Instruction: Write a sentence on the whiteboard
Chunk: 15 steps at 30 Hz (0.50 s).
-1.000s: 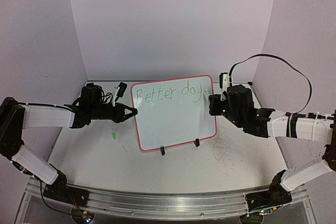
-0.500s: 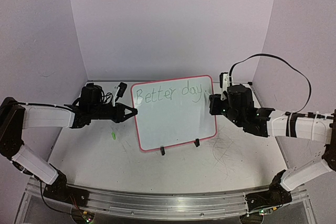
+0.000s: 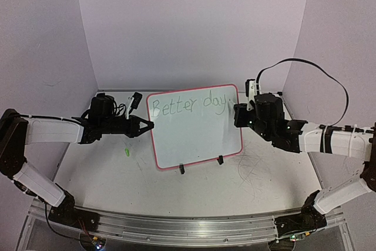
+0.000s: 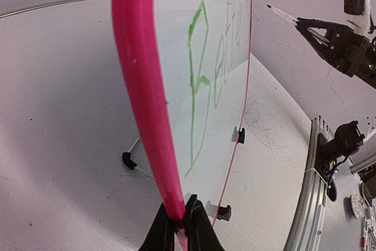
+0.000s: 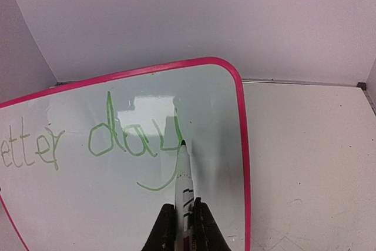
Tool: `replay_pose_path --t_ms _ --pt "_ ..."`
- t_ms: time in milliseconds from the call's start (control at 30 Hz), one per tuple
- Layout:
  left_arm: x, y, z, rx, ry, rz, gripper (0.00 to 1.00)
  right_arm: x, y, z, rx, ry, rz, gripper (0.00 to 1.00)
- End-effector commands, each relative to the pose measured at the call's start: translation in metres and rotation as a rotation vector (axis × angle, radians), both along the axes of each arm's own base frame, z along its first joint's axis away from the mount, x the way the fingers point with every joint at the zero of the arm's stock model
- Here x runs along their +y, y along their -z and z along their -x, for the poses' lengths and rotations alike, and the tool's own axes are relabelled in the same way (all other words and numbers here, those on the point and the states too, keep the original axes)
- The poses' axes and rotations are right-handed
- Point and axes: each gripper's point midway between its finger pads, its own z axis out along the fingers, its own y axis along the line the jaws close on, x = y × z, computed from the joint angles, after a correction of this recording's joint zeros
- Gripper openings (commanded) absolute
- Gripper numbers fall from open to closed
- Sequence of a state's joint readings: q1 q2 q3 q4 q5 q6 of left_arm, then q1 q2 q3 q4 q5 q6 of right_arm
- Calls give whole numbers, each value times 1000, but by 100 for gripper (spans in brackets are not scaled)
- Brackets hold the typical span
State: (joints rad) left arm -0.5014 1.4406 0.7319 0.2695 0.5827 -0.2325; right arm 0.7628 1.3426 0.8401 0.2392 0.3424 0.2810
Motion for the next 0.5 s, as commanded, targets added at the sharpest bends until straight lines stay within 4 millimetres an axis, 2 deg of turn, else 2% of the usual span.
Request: replay_pose_path --t_ms 0,133,467 --pt "5 3 -14 -58 -53 -74 0 1 -27 -8 -61 12 -52 0" --pt "5 3 -14 -58 -54 -75 0 0 -29 -9 -68 7 -62 0" --pt "5 2 -14 -61 -53 -75 0 14 -27 -11 -75 -58 -48 0"
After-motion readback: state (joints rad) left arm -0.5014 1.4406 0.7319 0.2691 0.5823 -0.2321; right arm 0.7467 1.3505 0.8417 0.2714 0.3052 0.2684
